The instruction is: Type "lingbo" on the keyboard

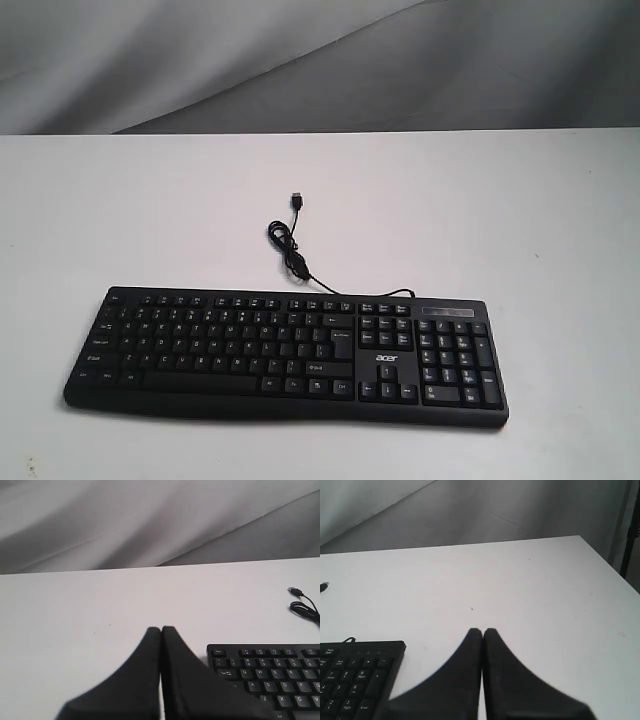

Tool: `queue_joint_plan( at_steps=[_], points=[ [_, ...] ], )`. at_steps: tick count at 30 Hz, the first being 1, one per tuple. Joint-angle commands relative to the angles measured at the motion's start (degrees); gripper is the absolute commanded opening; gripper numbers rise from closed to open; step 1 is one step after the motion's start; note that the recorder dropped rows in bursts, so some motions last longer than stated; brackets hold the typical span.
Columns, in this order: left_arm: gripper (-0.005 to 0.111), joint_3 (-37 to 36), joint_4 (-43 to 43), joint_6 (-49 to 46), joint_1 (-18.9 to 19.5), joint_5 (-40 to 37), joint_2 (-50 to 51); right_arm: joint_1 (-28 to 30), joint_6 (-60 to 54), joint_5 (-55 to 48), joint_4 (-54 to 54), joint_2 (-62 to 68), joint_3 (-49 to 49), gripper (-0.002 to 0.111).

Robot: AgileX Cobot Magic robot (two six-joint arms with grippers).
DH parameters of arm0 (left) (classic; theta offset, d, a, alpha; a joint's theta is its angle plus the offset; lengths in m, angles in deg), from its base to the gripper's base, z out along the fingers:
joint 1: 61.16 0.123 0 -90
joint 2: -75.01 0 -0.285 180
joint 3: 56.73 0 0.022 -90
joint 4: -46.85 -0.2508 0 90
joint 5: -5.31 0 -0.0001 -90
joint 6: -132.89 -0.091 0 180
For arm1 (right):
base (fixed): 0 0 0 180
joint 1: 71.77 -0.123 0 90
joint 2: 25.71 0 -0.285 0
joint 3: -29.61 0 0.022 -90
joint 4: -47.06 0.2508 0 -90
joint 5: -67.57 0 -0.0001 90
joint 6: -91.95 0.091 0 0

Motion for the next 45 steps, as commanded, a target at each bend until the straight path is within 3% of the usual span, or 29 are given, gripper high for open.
queue_joint_plan(
  at_steps=[1, 5, 10, 13, 21, 24, 27, 32, 37, 45],
  points=[
    [0.001, -0.3, 0.2, 0.1, 0.1, 0.4, -0.2, 0.0, 0.0, 0.0, 0.2, -0.4, 0.2, 0.0],
    [0.001, -0.3, 0.2, 0.1, 0.1, 0.4, -0.2, 0.0, 0.0, 2.3, 0.2, -0.4, 0.2, 0.0],
    [0.001, -0.3, 0.2, 0.1, 0.1, 0.4, -0.2, 0.0, 0.4, 24.9, 1.2, -0.4, 0.2, 0.0],
    [0.001, -0.3, 0.2, 0.1, 0.1, 0.4, -0.2, 0.0, 0.4, 32.8, 1.2, -0.4, 0.2, 0.0],
    [0.001, -0.3, 0.2, 0.1, 0.1, 0.4, -0.2, 0.0, 0.6, 42.7, 1.2, -0.4, 0.2, 0.0],
    [0.001, -0.3, 0.2, 0.1, 0.1, 0.4, -0.2, 0.0, 13.8, 51.0, 0.2, -0.4, 0.2, 0.0],
    [0.001, -0.3, 0.2, 0.1, 0.1, 0.4, -0.2, 0.0, 19.0, 59.2, -2.7, 0.9, 0.2, 0.0],
    [0.001, -0.3, 0.2, 0.1, 0.1, 0.4, -0.2, 0.0, 24.9, 40.4, -9.1, 13.0, -14.4, 0.0],
    [0.001, -0.3, 0.2, 0.1, 0.1, 0.4, -0.2, -0.1, 40.2, 25.7, -33.1, 35.0, -32.3, 0.0],
    [0.001, -0.3, 0.2, 0.1, 0.1, 0.4, -0.2, -1.2, 36.7, 13.9, -39.1, 69.0, -52.4, 0.0]
  ],
)
